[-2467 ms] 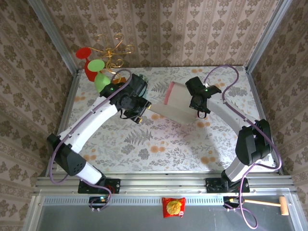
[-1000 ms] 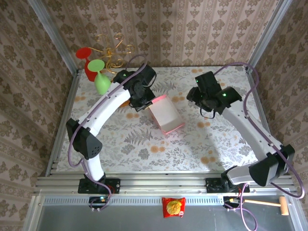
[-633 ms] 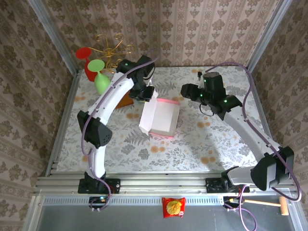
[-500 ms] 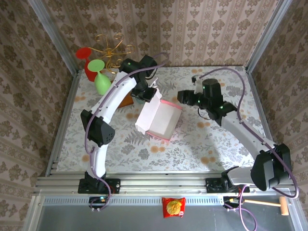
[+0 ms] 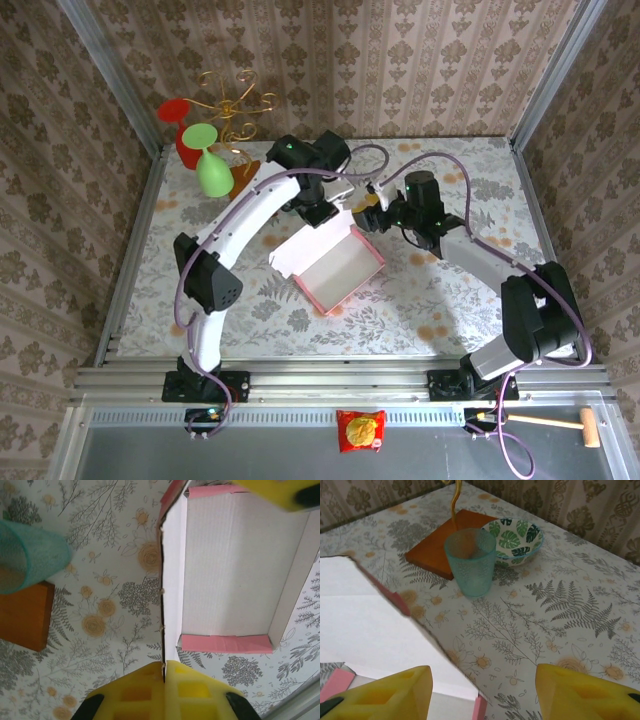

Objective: Fold the paper box

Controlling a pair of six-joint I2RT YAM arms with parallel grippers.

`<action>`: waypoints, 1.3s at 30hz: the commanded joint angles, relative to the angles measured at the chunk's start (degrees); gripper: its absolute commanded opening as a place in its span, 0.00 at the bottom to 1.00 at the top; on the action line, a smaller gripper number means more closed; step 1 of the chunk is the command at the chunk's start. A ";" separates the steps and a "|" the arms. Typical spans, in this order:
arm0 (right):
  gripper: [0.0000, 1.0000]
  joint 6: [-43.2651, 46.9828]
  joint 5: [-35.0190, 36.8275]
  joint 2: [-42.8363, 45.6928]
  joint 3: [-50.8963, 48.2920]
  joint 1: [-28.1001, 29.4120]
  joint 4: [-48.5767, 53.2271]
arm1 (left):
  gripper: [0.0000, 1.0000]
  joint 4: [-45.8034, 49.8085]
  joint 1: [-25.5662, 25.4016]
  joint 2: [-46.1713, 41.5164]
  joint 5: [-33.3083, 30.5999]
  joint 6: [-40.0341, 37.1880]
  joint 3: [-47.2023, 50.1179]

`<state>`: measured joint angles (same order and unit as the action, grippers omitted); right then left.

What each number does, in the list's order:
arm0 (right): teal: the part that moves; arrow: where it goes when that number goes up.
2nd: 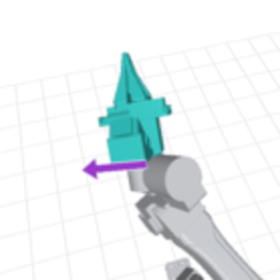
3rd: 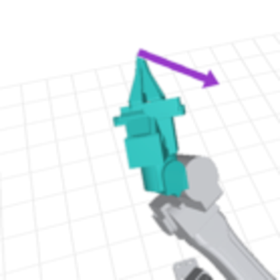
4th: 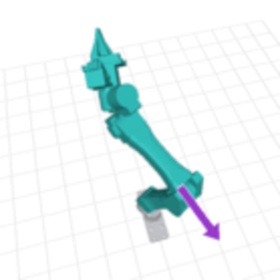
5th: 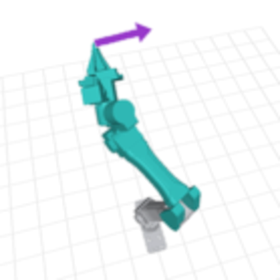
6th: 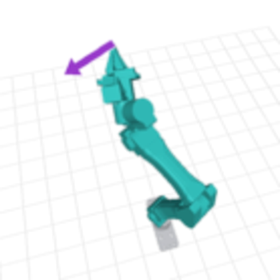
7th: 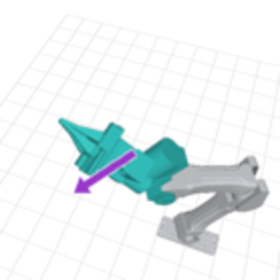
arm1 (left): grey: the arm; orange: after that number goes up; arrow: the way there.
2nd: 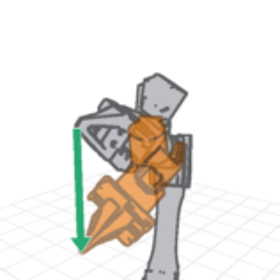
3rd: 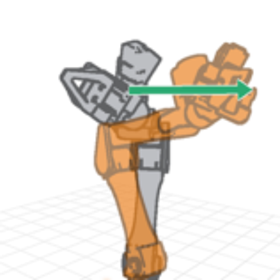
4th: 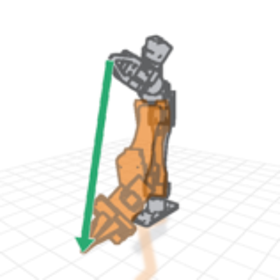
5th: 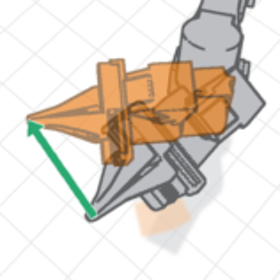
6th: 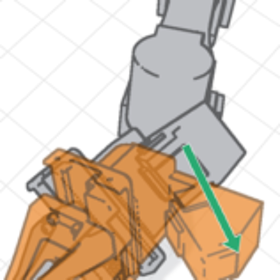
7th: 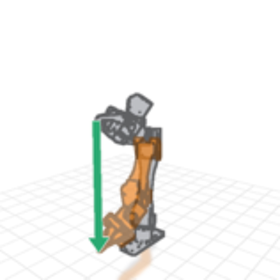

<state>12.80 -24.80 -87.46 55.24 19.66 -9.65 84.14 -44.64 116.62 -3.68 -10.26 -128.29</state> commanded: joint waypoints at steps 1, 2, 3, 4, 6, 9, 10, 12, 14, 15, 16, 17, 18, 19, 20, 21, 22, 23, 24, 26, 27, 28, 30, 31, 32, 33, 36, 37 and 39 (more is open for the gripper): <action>0.57 4.43 -2.84 -1.39 2.63 0.32 -0.66 | 0.00 0.30 0.43 -2.00 -2.21 -3.74 -0.55; 0.56 4.43 -3.64 -1.54 2.80 0.37 -0.51 | 0.00 0.21 0.29 -1.98 -2.51 -4.05 -0.43; 0.56 4.51 -4.27 -1.71 2.94 0.42 -0.20 | 0.00 0.33 0.30 -1.76 -2.60 -4.17 -0.60; 0.54 4.77 -4.90 -1.69 3.03 0.59 0.26 | 0.00 0.46 0.32 -1.54 -2.68 -4.33 -0.77; 0.51 4.86 -4.78 -1.69 3.03 0.87 0.68 | 0.00 0.67 0.28 -1.07 -2.64 -4.50 -1.22; 0.46 4.17 -5.00 -2.15 2.74 1.09 -0.16 | 0.00 0.37 0.00 -0.70 -2.28 -4.91 -1.70; 0.45 4.10 -5.21 -2.43 2.98 1.27 -0.16 | 0.00 0.25 0.00 -0.61 -2.47 -4.92 -2.02; 0.45 4.16 -4.88 -2.94 3.50 1.61 -0.12 | 0.00 0.24 -0.01 -0.35 -2.24 -5.11 -2.70; 0.44 3.91 -4.65 -3.42 3.88 1.70 -0.54 | 0.00 0.04 0.07 -0.25 -1.99 -5.28 -2.89; 0.43 3.84 -4.48 -3.54 4.08 1.77 -0.63 | 0.00 -0.02 0.08 -0.25 -1.95 -5.30 -2.84; 0.41 3.75 -4.58 -3.59 4.41 1.81 -0.55 | 0.00 -0.04 0.04 -0.25 -1.90 -5.29 -2.77; 0.40 3.75 -4.77 -3.66 4.66 1.79 -0.39 | 0.00 -0.11 0.08 -0.17 -1.85 -5.32 -2.76; 0.38 3.74 -5.06 -3.84 4.88 1.87 -0.12 | 0.00 -0.11 0.08 -0.16 -1.83 -5.25 -2.63; 0.37 3.82 -5.18 -3.96 5.15 2.12 0.23 | 0.00 -0.19 0.07 -0.16 -1.77 -5.30 -2.58; 0.36 3.93 -5.11 -4.02 5.14 2.31 0.33 | 0.00 -0.20 0.03 -0.05 -1.60 -5.29 -2.58; 0.34 3.85 -4.84 -4.04 5.20 2.44 0.25 | 0.00 -0.29 -0.01 0.01 -1.48 -5.29 -2.55; 0.33 3.71 -4.68 -4.03 5.05 2.71 -0.04 | 0.00 -0.29 0.08 0.01 -1.42 -5.38 -2.66; 0.32 3.48 -4.59 -4.08 5.09 2.76 -0.26 | 0.00 -0.29 0.04 0.01 -1.31 -5.38 -2.60; 0.31 3.38 -4.60 -4.09 5.13 2.88 -0.35 | 0.00 -0.42 0.05 0.01 -1.28 -5.45 -2.58; 0.29 3.37 -4.48 -4.28 5.70 3.25 0.17 | 0.00 -0.53 0.08 -0.02 -1.28 -5.25 -2.68; 0.28 3.46 -4.41 -4.35 5.91 3.33 0.31 | 0.00 -0.63 0.08 0.01 -1.23 -5.29 -2.72; 0.28 3.35 -4.27 -4.48 6.12 3.42 0.19 | 0.00 -0.64 0.08 0.08 -1.15 -5.34 -2.80; 0.26 2.90 -4.10 -4.61 6.19 3.53 -0.23 | 0.00 -0.75 0.07 0.10 -0.88 -5.29 -2.84; 0.25 2.72 -4.12 -4.70 6.26 3.59 -0.45 | 0.00 -0.77 0.08 0.10 -0.79 -5.29 -2.79; 0.25 2.59 -4.12 -4.69 6.49 3.62 -0.48 | 0.00 -0.83 0.04 0.06 -0.72 -5.29 -2.75; 0.25 2.59 -4.17 -4.87 6.67 3.72 -0.33 | 0.00 -0.82 0.07 0.10 -0.63 -5.21 -2.63; 0.29 2.91 -3.77 -5.07 7.16 4.18 -0.46 | 0.00 -0.89 0.05 0.10 -0.45 -5.29 -2.49; 0.31 2.62 -3.39 -5.09 7.18 4.24 -0.83 | 0.00 -0.89 0.08 0.10 -0.45 -5.30 -2.49; 0.32 2.42 -3.00 -5.12 7.24 4.23 -1.44 | 0.00 -0.98 0.01 0.01 -0.36 -5.40 -2.49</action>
<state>15.44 -28.38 -91.90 59.94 22.52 -8.80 83.70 -43.68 116.62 -5.91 -13.80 -129.78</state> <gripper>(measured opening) 0.315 0.052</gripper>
